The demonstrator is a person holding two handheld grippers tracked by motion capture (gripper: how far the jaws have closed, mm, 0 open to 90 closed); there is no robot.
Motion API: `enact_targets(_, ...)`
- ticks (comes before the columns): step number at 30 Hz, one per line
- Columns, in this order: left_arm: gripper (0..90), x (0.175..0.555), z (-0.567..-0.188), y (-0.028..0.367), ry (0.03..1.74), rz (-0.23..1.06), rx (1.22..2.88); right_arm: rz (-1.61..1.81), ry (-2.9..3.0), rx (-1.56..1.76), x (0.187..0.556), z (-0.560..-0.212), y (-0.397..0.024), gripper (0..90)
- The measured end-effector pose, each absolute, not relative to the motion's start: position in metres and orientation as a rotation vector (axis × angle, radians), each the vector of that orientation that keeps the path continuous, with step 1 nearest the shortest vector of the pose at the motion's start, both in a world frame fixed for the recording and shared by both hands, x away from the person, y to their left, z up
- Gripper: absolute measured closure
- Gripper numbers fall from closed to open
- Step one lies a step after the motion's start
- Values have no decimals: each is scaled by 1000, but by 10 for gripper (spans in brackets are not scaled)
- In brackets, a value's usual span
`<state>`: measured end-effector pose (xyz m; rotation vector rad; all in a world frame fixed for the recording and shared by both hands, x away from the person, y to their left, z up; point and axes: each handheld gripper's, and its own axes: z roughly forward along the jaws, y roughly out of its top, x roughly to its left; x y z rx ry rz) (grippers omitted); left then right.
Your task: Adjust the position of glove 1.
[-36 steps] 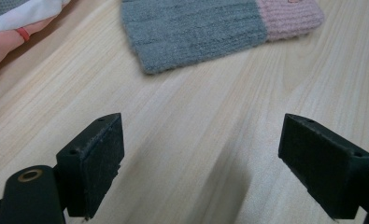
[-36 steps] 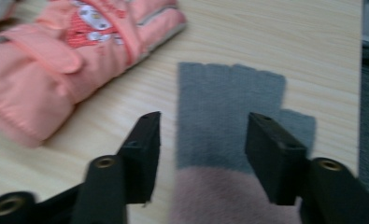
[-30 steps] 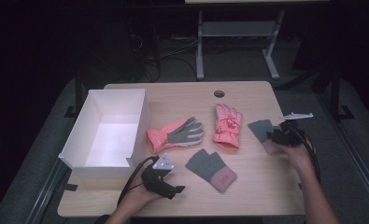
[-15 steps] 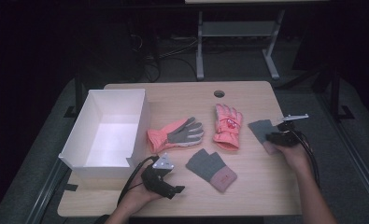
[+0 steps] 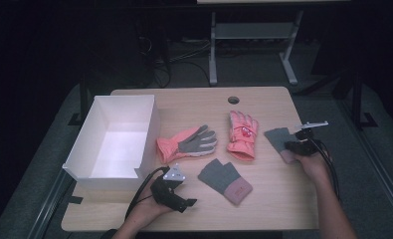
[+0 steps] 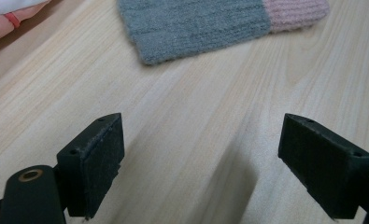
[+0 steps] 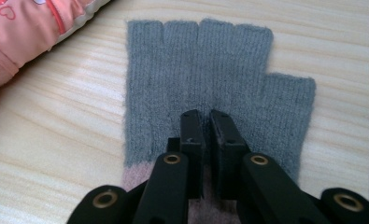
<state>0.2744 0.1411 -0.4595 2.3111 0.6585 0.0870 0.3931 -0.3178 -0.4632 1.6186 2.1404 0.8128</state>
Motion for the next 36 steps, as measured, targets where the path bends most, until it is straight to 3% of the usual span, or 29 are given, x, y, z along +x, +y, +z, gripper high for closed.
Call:
enact_targets(17, 143, 276, -460, 142, 655, 86, 2326, 896, 2117, 1588, 389, -451, -328, 859)
enact_targets(36, 145, 277, -460, 145, 655, 87, 2310, 1026, 2183, 1541, 360, -420, -322, 858)
